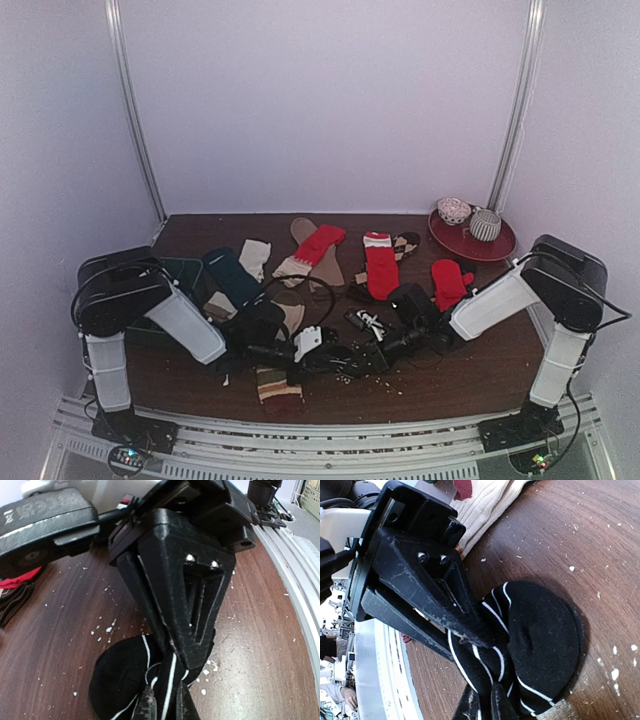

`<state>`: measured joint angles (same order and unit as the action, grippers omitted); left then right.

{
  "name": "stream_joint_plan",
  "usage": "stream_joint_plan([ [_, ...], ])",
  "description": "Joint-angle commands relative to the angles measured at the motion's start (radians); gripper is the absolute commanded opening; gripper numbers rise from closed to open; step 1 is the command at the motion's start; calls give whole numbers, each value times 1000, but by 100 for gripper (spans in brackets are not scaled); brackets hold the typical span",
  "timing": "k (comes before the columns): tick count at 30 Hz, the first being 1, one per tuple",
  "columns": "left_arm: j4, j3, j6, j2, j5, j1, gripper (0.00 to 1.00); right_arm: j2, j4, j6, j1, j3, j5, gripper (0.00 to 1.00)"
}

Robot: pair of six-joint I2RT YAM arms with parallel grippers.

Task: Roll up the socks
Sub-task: Roll a pair of socks at the center of the board.

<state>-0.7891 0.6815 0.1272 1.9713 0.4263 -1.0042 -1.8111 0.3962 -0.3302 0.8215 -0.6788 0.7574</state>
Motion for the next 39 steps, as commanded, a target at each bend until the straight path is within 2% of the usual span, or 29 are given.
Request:
stream_joint_plan([
  [1,91,5,-24,30,15,-1,0,-68,-265,-7,-5,74,-87,3],
  [5,200,54,-94,41,-15,1,0,-33,-250,9,-5,73,-119,18],
  [6,252,77,-112,49,-23,2,0,-14,-241,16,-5,75,-134,31],
  [7,299,95,-130,59,-22,4,0,16,-228,24,-5,80,-150,35],
  [9,364,114,-159,73,-8,8,0,91,-187,34,-3,99,-212,36],
  [15,408,94,-253,122,32,29,0,358,-91,137,37,186,-471,38],
  [21,414,94,-289,188,82,36,0,500,10,258,106,259,-554,43],
  [24,421,93,-299,200,99,36,0,484,36,305,157,256,-589,46],
  [32,461,97,-300,214,103,38,0,348,98,277,162,203,-601,55],
  [39,462,96,-301,228,116,38,0,308,142,293,162,188,-600,55],
])
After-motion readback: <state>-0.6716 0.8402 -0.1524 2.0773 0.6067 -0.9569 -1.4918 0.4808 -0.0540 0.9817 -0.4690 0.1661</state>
